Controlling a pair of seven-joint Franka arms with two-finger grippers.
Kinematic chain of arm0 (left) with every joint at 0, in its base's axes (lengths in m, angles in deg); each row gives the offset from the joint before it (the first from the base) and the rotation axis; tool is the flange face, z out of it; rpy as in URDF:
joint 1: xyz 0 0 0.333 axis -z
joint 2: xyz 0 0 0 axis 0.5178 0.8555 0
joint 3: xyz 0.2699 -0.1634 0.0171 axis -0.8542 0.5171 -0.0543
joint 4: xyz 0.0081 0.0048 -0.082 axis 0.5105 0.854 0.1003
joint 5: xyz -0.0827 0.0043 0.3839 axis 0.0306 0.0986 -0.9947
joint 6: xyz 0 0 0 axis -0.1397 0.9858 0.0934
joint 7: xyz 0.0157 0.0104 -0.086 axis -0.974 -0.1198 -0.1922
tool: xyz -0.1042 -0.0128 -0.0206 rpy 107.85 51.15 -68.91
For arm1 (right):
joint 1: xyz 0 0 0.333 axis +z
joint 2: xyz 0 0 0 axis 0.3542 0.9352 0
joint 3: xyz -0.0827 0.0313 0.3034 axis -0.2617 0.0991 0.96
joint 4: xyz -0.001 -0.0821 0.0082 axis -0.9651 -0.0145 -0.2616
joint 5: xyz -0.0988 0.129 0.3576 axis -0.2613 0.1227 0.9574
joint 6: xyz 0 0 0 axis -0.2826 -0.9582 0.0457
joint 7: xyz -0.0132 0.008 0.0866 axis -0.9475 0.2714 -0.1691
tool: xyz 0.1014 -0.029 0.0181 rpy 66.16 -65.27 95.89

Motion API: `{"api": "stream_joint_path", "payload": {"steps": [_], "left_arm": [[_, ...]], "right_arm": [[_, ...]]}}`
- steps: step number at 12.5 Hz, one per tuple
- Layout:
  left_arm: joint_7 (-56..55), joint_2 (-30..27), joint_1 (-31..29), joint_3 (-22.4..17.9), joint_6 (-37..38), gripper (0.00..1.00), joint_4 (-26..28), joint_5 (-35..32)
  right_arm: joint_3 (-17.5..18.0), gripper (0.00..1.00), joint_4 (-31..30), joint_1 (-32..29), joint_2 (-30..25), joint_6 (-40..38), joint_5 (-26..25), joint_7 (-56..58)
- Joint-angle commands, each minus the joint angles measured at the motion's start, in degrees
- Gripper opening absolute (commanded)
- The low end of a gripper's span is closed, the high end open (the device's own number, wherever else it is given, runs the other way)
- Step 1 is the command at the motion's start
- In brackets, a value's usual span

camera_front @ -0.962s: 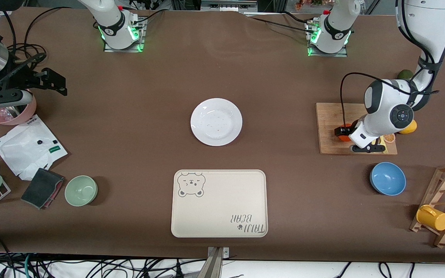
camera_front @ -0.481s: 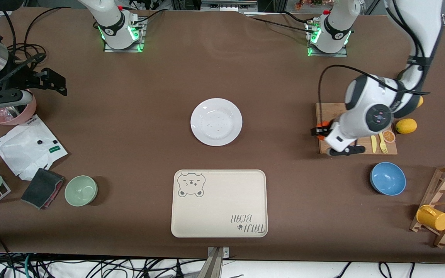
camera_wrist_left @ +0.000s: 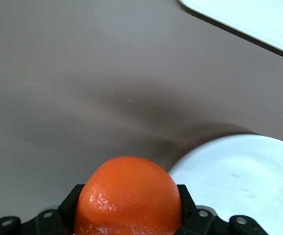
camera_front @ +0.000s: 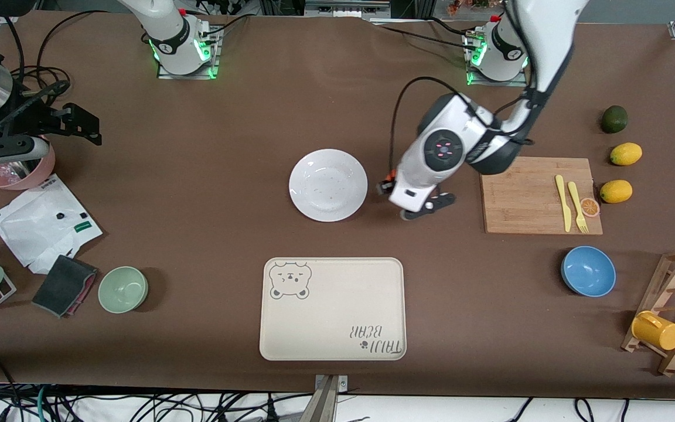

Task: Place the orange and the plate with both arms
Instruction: 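Carry the orange with the left gripper onto the white plate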

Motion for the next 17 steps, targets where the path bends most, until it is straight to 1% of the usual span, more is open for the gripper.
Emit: {"api": "stream_joint_path", "payload": {"steps": [1,2,3,4,5,6,7,9,11,12,14,16,17], "left_arm": [[-4.8,8.2,6.3,-0.8,-1.0,0.25,-10.8,3.4],[-6.6,11.3,7.5,-0.8,-3.9,0.25,-13.0,3.4],[-8.0,14.3,10.3,-1.1,-7.1,0.26,-13.8,2.8],[-9.0,16.0,12.5,-2.1,-9.8,0.25,-13.9,2.6],[-9.9,16.3,14.0,-3.3,-10.5,0.25,-13.8,2.5],[-10.3,16.3,14.2,-3.4,-10.6,0.26,-13.8,2.5],[-10.4,16.6,14.3,-3.4,-10.8,0.29,-13.8,2.5],[-10.3,16.2,13.9,-3.6,-10.6,1.0,-13.7,2.3],[-10.3,14.6,13.5,-4.0,-9.9,1.0,-13.7,2.2],[-10.4,12.7,13.5,-5.0,-7.8,1.0,-13.3,2.2],[-10.2,8.5,12.7,-6.0,-0.1,1.0,-13.5,2.1],[-9.9,4.7,11.8,-7.7,4.0,1.0,-13.5,1.7],[-9.7,2.7,11.4,-8.5,5.2,1.0,-13.6,0.0]], "right_arm": [[0.1,1.0,1.1,-0.1,0.3,-0.5,-0.5,-0.5],[0.1,1.0,1.1,-0.1,0.3,-0.5,-0.5,-0.5],[0.1,1.0,1.1,-0.1,0.4,-0.5,-0.5,-0.5],[0.1,1.0,1.1,-0.2,0.4,-0.5,-0.5,-0.5],[0.0,1.0,1.1,-0.2,0.4,-0.5,-0.6,-0.5],[0.0,1.0,1.1,-0.3,0.4,-0.5,-0.6,-0.5],[0.0,1.0,1.1,-0.3,0.5,-0.5,-0.6,-0.5],[0.0,1.0,1.1,-0.5,0.5,-0.5,-0.6,-0.5],[0.0,1.0,1.1,-0.5,0.6,-0.5,-0.5,-0.5],[0.0,1.0,1.1,-0.5,0.6,-0.5,-0.5,-0.5],[0.0,1.0,1.1,-0.5,0.6,-0.6,-0.4,-0.5],[0.0,1.0,1.1,-0.5,0.6,-0.7,-0.3,-0.5],[0.0,1.0,1.1,-0.6,0.6,-0.7,-0.3,-0.5]]}}
